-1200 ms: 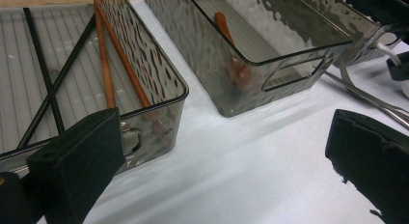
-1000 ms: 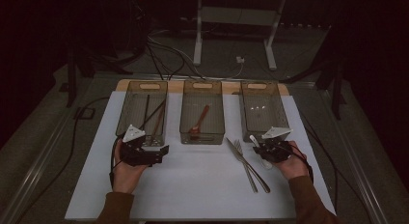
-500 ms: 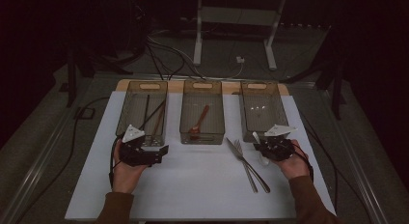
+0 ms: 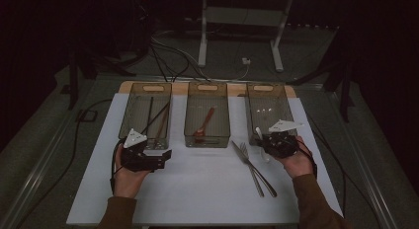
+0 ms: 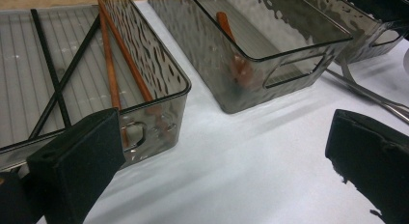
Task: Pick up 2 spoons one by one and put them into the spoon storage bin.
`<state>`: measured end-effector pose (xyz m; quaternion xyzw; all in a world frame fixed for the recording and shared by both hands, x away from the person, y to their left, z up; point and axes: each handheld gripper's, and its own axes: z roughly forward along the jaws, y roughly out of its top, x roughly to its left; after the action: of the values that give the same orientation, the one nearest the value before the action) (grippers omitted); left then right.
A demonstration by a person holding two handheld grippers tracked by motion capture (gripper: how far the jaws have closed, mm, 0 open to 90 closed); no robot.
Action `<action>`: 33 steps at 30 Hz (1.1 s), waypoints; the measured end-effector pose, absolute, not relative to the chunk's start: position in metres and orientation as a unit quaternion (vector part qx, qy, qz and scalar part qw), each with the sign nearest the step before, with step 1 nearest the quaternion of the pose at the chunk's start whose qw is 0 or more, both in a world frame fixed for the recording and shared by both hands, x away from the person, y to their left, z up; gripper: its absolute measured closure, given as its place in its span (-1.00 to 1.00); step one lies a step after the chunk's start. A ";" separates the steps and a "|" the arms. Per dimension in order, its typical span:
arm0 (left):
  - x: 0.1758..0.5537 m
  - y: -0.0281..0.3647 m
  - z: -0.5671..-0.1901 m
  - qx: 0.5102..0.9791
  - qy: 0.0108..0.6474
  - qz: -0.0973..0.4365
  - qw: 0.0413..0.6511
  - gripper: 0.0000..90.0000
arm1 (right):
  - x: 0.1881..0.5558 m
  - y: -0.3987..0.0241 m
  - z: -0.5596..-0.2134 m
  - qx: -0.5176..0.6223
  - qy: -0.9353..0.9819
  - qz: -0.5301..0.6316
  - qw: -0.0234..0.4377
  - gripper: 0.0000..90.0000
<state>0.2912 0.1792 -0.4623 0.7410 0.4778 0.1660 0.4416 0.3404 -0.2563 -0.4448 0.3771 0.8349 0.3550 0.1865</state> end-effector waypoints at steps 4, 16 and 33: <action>0.290 0.180 -0.462 0.741 0.477 0.168 0.442 -0.97 | 0.343 -0.249 -0.437 0.373 0.833 0.363 0.188 0.67; 0.285 0.184 -0.466 0.741 0.479 0.168 0.439 -0.98 | 0.357 -0.230 -0.420 0.371 0.824 0.384 0.189 0.68; 0.285 0.183 -0.471 0.743 0.480 0.165 0.436 -0.98 | 0.380 -0.192 -0.397 0.372 0.803 0.421 0.199 0.69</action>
<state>0.2848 0.1830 -0.4714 0.7434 0.4798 0.1649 0.4357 0.3799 -0.1923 -0.3972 0.3717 0.8029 0.4214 0.1989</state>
